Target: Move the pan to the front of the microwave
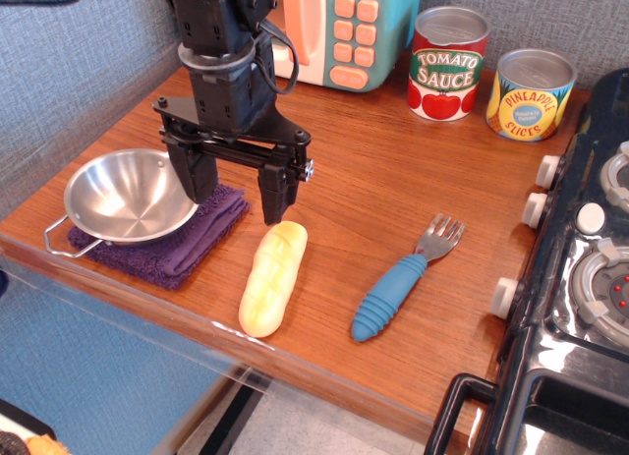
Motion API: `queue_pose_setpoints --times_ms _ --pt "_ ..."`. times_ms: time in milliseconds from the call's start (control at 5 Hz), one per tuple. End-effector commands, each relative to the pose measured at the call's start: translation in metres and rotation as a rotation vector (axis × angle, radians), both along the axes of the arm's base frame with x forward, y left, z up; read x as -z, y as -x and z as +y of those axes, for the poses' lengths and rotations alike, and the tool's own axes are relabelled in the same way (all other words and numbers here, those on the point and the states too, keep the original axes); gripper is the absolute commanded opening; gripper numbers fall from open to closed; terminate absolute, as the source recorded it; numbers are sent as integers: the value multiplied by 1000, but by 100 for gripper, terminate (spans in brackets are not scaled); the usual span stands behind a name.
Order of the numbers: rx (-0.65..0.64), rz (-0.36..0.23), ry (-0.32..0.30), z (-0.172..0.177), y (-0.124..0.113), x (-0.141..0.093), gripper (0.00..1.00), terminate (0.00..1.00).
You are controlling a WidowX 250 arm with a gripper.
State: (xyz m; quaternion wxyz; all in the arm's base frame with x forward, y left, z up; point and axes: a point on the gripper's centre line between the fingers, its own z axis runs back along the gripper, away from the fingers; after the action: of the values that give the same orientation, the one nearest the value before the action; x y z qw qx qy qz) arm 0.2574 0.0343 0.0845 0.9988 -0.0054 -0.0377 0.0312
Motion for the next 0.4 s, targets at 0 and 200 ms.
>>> queue_pose_setpoints --times_ms 0,200 --pt "0 0 0 0 0 0 100 0" --pt "-46 6 -13 14 -1 3 100 0"
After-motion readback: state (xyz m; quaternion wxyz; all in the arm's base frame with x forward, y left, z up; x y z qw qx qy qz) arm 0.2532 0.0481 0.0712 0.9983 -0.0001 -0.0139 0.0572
